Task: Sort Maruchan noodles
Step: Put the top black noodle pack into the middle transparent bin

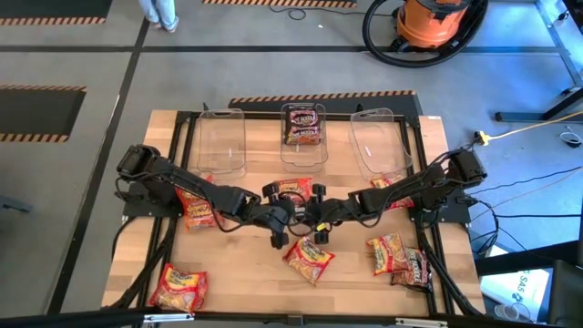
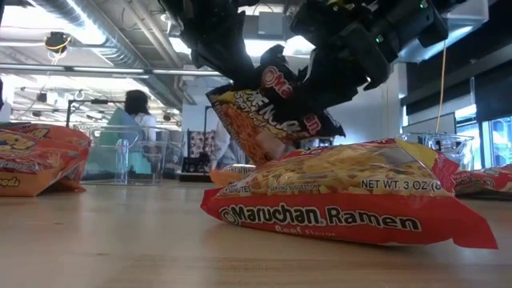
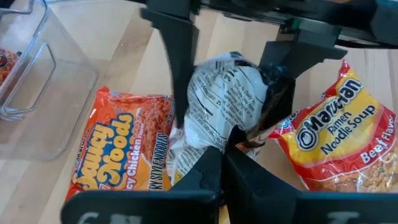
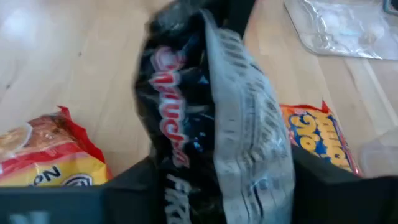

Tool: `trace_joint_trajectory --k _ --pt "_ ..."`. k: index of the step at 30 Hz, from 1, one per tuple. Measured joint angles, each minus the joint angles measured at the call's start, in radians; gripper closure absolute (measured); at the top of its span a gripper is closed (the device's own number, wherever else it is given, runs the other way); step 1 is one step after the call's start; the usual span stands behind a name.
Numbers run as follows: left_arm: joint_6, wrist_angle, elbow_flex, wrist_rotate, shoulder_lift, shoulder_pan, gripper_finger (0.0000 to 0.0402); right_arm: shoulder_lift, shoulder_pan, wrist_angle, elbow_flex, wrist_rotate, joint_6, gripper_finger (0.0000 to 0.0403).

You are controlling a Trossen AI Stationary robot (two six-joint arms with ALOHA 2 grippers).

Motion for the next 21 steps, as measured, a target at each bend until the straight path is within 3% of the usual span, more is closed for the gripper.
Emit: trace_joint_trajectory --k 5,9,17,21 --pt "0.0 -0.025 0.0 -0.011 -0.006 -0.005 0.0396 0.0 0.0 0.009 0.0 0.0 -0.003 0.0288" --pt "0.024 -0.113 0.0 -0.016 -0.061 -0.018 0.0381 -0.002 0.0 0.016 0.0 0.0 -0.004 0.0319" --pt "0.027 -0.321 -0.009 -0.027 -0.198 -0.033 0.0373 -0.014 0.0 0.011 0.0 0.012 0.003 0.0316" --pt "0.025 -0.246 -0.143 -0.036 -0.263 -0.064 0.0373 -0.045 0.0 -0.003 0.005 0.021 0.006 0.032"
